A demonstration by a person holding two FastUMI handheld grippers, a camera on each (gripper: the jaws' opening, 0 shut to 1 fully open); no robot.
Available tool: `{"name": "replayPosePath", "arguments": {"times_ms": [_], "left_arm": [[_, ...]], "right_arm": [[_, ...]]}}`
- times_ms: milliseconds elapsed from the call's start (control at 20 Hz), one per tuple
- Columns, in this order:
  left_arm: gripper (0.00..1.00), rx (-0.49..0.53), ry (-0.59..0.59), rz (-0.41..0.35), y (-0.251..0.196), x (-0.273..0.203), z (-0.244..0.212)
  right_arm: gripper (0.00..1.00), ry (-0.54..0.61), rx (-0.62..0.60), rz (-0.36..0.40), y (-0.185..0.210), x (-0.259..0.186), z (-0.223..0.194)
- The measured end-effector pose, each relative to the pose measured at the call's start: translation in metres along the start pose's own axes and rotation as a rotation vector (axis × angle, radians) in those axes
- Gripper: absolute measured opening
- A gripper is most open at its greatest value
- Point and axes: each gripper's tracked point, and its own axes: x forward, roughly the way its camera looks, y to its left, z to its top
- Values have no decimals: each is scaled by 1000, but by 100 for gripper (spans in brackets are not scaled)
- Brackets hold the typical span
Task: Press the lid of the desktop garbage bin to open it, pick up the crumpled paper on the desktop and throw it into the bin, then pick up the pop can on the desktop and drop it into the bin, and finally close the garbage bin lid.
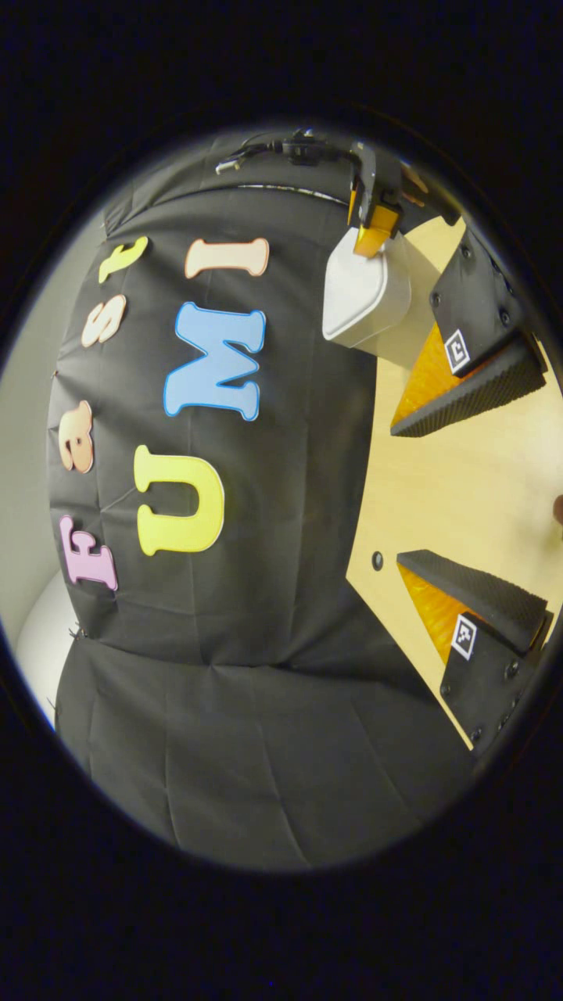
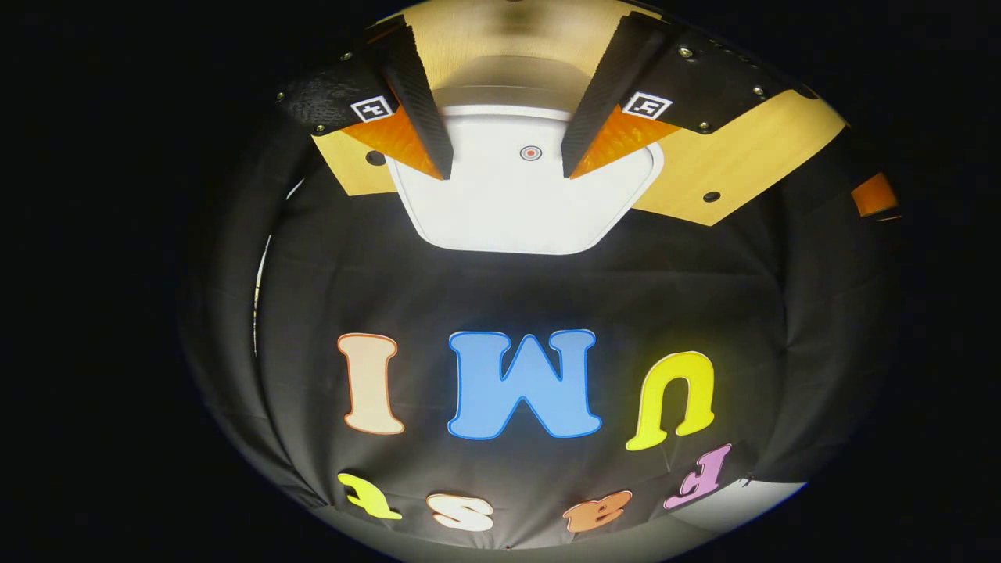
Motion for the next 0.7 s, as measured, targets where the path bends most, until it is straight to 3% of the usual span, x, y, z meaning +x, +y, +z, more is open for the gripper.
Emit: {"name": "replayPosePath", "arguments": {"times_ms": [250, 300, 450, 650, 700], "left_arm": [[100, -2, 7, -5, -1, -3, -5], [95, -2, 9, -6, -1, -5, -6], [96, -1, 12, -12, -2, -9, -8], [91, 17, 6, -3, 3, -15, -6], [100, 17, 9, -2, 4, -16, -7]], "right_arm": [[91, 0, 17, 15, 4, -9, -7], [91, 0, 17, 19, 5, -11, -8], [92, -17, -66, -5, 6, -15, -15], [91, -29, 70, -19, 3, -18, -14], [91, -26, 64, -10, 5, -16, -17]]}}
